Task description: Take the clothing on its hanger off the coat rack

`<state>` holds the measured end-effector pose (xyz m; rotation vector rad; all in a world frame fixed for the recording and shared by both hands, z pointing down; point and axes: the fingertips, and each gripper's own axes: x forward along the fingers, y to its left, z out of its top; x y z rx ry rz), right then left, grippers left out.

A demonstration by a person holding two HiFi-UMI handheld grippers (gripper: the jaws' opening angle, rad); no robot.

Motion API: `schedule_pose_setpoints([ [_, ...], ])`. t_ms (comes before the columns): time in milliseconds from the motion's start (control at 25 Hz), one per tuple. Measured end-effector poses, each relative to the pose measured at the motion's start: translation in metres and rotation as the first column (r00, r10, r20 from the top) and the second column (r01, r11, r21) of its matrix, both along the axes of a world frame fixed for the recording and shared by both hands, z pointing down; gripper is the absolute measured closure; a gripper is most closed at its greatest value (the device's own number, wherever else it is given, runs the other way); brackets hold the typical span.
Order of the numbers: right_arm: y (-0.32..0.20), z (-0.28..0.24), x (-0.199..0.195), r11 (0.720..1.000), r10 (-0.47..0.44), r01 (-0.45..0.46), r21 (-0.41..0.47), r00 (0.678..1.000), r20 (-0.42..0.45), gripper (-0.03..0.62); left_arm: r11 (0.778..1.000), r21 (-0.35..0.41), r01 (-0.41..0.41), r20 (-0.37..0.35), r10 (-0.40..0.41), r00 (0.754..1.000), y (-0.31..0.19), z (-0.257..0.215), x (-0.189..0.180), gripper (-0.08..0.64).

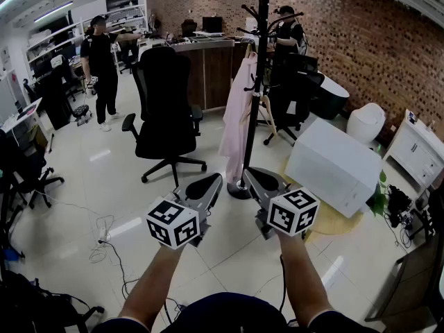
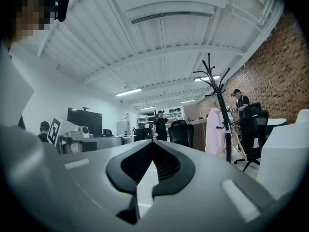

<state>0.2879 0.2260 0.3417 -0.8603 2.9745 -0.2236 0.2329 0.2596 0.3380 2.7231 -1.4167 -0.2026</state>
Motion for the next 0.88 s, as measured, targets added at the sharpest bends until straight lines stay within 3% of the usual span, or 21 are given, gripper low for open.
schedule_pose_setpoints([
  [480, -0.027, -0.007, -0.032, 0.999, 0.024, -0.024, 0.028, 0.999, -0.023, 0.591, 1.0, 0.021, -0.01, 0.003, 0.01, 1.0, -0.033, -0.009, -0.036, 0.548],
  [880, -0.115, -0.01, -0.048, 1.0, 0.004, -0.003, 0.028, 1.0, -0.005, 0.591, 1.0, 0.004, 0.014, 0.009, -0.014, 1.0, -0.117, -0.005, -0.052, 0.548],
])
